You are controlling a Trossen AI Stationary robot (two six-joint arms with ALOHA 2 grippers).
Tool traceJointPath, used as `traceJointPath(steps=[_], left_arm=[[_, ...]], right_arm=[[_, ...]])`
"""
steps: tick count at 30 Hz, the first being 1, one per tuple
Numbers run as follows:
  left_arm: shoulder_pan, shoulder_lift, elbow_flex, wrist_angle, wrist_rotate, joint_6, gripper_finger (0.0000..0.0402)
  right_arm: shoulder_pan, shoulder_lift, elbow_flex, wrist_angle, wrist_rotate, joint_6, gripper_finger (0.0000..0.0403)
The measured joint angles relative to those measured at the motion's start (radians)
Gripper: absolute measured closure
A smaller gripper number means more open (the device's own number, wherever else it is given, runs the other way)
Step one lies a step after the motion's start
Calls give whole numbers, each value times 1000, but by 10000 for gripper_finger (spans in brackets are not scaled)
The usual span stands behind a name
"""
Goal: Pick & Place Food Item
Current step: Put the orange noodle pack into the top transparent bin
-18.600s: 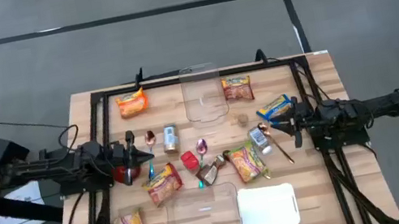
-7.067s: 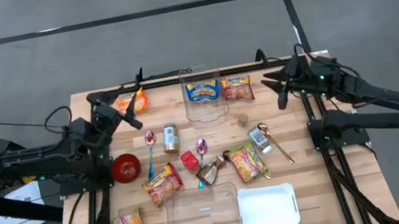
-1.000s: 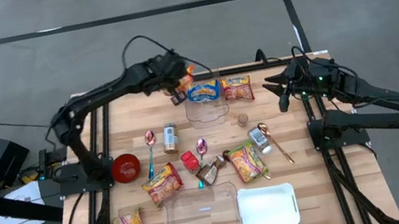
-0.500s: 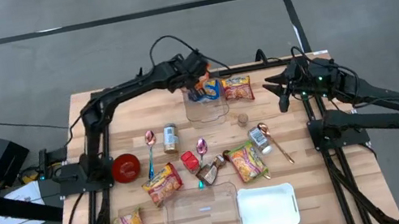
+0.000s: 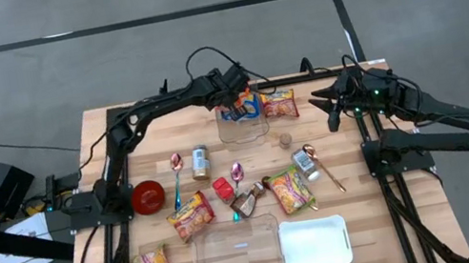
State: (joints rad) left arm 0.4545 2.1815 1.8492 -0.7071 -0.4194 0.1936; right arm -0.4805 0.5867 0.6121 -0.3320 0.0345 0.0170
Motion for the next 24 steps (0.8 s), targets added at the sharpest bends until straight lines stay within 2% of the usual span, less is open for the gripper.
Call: traceJointPath(steps=[5, 11, 24], left_arm=[[3, 0, -11, 42, 61, 0, 401], [-13, 0, -12, 95, 69, 7, 387], [-24, 0, -12, 5, 77, 35, 307]], right_arm=[[0, 0, 0, -4, 0, -2, 289], [0, 0, 0, -10, 0, -2, 289], [0, 0, 0, -24, 0, -10, 289]])
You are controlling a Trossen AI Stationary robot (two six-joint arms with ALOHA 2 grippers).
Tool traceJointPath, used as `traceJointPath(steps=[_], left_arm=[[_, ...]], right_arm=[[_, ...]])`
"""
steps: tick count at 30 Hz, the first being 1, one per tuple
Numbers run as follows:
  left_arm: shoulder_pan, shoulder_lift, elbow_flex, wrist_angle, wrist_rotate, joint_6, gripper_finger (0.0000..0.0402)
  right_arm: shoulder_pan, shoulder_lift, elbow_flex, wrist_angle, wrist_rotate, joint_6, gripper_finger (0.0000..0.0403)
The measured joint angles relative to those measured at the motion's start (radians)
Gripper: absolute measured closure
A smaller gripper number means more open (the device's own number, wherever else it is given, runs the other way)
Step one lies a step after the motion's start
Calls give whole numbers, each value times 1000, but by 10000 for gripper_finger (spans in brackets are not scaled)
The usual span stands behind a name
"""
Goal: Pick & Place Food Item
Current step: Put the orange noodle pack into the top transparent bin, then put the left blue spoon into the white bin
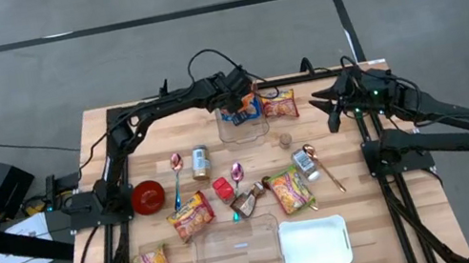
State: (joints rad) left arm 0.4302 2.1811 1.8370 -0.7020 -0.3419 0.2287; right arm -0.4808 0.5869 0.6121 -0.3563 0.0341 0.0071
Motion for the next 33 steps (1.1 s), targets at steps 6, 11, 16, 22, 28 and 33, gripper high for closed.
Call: traceJointPath(steps=[6, 11, 16, 22, 28, 33], left_arm=[[-4, 0, 0, 13, 99, 3, 294], [-5, -1, 0, 21, 125, 1, 293], [-5, -2, 0, 22, 85, 1, 290], [-4, -58, 0, 30, 24, 2, 280], [-6, -172, 0, 13, 28, 2, 270], [-11, -282, 0, -99, 48, 2, 272]], right_arm=[[0, 0, 0, 1, 0, 0, 289], [0, 0, 0, 0, 0, -4, 289], [0, 0, 0, -3, 0, -7, 289], [1, 0, 0, -3, 0, -7, 289], [-13, 0, 0, -7, 0, -7, 289], [-20, -9, 0, -22, 0, -7, 289]])
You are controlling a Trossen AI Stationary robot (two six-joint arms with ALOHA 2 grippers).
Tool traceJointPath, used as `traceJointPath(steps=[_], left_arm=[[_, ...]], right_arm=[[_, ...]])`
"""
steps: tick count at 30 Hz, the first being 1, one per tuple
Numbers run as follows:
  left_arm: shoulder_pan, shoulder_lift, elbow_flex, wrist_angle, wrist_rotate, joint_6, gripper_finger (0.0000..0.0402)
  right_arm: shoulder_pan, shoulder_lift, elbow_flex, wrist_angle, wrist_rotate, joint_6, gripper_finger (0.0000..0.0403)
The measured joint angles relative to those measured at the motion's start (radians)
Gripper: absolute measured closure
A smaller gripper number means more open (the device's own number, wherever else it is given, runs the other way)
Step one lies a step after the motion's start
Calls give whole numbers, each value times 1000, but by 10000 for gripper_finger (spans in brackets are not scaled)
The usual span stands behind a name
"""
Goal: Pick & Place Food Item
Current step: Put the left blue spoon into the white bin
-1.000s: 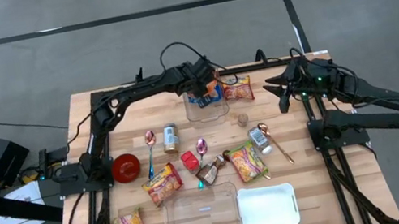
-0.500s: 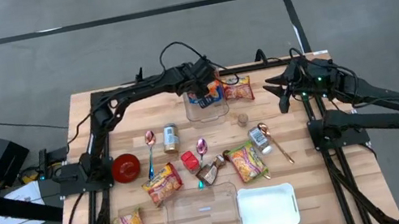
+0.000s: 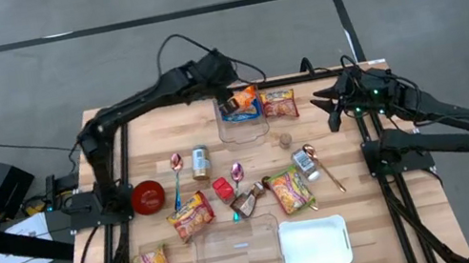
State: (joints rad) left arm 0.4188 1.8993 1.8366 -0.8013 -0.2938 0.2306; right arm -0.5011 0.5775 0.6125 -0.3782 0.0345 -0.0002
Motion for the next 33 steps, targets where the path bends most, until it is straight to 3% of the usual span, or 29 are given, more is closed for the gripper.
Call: traceJointPath(steps=[5, 12, 22, 27, 33], left_arm=[[-17, -121, -46, -91, 40, 0, 277], [-66, -359, -290, -90, 67, -16, 284], [-186, -650, -619, -72, 110, -268, 289], [-272, -738, -736, -75, 111, -384, 295], [-329, -770, -789, -73, 110, -426, 296]], right_arm=[[0, -23, 1, -11, 0, 0, 289], [0, -67, 1, -26, 0, 0, 289], [0, -82, 1, -31, 0, 1, 289], [0, -82, 1, -32, 0, 1, 289], [0, -81, 1, -32, 19, 8, 289]])
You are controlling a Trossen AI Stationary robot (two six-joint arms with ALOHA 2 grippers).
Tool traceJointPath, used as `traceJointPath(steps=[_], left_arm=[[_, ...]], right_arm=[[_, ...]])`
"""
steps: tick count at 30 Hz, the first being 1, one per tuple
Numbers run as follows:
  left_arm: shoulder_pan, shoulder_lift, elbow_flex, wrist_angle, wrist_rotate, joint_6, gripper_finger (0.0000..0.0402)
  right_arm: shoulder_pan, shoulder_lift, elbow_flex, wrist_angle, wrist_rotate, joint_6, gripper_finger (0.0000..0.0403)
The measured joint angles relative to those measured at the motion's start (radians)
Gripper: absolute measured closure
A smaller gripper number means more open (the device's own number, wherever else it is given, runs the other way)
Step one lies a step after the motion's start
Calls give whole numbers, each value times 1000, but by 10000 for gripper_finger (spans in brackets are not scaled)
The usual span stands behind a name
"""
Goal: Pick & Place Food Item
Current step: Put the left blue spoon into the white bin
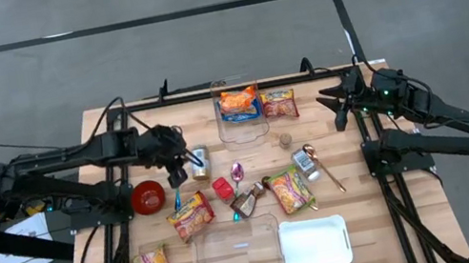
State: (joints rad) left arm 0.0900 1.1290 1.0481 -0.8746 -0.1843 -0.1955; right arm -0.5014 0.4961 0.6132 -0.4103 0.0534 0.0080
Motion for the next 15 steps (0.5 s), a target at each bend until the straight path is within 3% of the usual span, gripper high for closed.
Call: traceJointPath(steps=[15], left_arm=[[1, 0, 0, 26, -9, 7, 297]], right_arm=[[0, 0, 0, -1, 0, 3, 289]])
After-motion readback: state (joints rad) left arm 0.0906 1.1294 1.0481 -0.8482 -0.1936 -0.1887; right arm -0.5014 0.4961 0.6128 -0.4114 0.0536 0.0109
